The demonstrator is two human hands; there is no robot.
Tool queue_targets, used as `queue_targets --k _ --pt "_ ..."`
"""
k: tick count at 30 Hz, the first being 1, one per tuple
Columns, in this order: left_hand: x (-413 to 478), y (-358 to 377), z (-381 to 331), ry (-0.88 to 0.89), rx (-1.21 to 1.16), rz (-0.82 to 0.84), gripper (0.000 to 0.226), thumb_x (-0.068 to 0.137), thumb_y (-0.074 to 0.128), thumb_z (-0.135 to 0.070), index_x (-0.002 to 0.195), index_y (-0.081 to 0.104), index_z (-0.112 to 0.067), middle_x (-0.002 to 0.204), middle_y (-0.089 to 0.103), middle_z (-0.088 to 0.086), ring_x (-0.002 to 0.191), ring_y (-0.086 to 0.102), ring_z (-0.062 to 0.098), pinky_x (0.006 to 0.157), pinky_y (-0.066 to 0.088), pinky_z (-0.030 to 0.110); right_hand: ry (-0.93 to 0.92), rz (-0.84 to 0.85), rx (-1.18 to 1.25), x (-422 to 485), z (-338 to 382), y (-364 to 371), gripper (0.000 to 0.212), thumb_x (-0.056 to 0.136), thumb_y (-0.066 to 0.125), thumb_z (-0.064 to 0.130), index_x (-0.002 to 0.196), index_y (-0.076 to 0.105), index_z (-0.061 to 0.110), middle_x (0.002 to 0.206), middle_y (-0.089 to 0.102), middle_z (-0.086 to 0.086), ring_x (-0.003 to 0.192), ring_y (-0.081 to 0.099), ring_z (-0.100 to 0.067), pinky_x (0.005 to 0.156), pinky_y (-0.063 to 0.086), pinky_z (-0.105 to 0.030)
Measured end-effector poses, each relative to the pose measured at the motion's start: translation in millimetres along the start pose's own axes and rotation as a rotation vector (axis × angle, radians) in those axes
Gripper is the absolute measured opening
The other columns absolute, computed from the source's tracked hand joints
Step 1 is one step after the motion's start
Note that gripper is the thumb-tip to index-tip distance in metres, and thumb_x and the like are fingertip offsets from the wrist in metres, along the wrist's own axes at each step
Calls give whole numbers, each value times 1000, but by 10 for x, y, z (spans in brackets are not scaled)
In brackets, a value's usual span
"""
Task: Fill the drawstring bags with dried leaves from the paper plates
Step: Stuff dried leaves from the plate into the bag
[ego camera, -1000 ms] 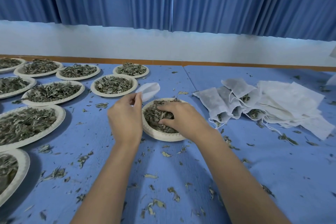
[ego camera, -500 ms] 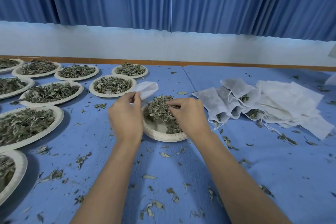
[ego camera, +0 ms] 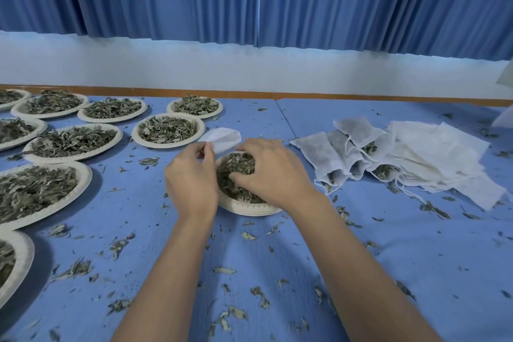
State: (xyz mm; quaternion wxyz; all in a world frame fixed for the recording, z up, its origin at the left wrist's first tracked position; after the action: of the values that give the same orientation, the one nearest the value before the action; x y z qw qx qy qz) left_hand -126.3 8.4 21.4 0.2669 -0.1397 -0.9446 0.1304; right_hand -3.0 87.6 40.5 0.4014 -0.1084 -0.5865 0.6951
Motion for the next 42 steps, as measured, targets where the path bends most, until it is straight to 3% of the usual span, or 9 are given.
queue_targets --k 4,8,11,14,16,19,24,29,42 --pt "9 -20 14 2 -17 -15 24 95 56 -26 105 72 -10 96 73 6 89 65 20 65 28 13 -97 106 -149 -19 88 185 51 84 66 37 133 53 30 132 56 3 124 47 -19 105 32 -35" --pt "-2 -20 24 -1 -13 -12 25 95 56 -26 105 72 -10 96 73 6 89 65 20 68 34 18 -190 27 -255 -15 198 211 23 86 61 21 108 67 25 101 66 3 102 56 -20 100 29 -28" --pt "-4 -29 25 -1 -12 -16 25 95 56 -27 105 72 -11 96 73 5 88 65 19 67 34 19 -186 1 -238 -24 212 219 23 88 55 15 102 70 25 98 68 4 100 58 -17 106 18 -25" --pt "6 -51 19 -1 -14 -34 24 95 56 -26 105 72 -10 95 73 6 85 64 21 63 29 14 -95 -118 -22 -22 148 81 21 89 60 24 106 72 31 104 71 7 105 59 -13 113 11 -30" --pt "4 -61 7 2 -9 -40 25 95 56 -26 106 72 -9 94 73 8 84 65 22 64 31 16 22 -228 239 -35 32 -55 18 84 68 28 100 74 32 98 73 9 97 62 -10 112 24 -34" --pt "-5 -51 -6 6 -3 -31 26 95 56 -26 107 71 -10 96 73 7 85 65 22 66 35 21 170 -275 612 -72 -156 -115 16 78 75 22 92 77 30 84 74 12 77 65 -7 78 51 -30" --pt "-28 -4 -41 25 12 5 27 96 55 -27 108 71 -9 96 73 8 87 66 23 68 38 23 269 -380 898 -97 -296 -177 18 80 74 11 91 76 24 73 70 13 62 61 2 57 47 -14" --pt "-79 41 -130 54 4 52 26 96 55 -26 106 72 -9 94 73 8 85 66 24 71 45 30 241 -470 1113 -63 -269 -283 28 78 74 7 80 73 35 78 73 9 70 61 -6 64 50 -19" --pt "-134 210 -273 31 -154 194 13 89 63 -23 89 72 -14 90 60 0 75 51 7 68 32 16 138 -285 730 -57 -312 -59 31 80 61 -3 96 76 17 94 72 10 84 63 4 77 48 -10"
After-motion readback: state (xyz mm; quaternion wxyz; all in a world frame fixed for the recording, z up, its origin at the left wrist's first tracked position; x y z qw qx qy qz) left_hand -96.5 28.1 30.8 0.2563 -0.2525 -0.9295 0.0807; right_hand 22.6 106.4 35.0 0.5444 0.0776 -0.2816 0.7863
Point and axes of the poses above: each hand's wrist, its own x-axis towards the middle knuckle, its own y-axis out of the palm, z = x × y, the point moved 7 cm from there along x, towards the middle knuckle
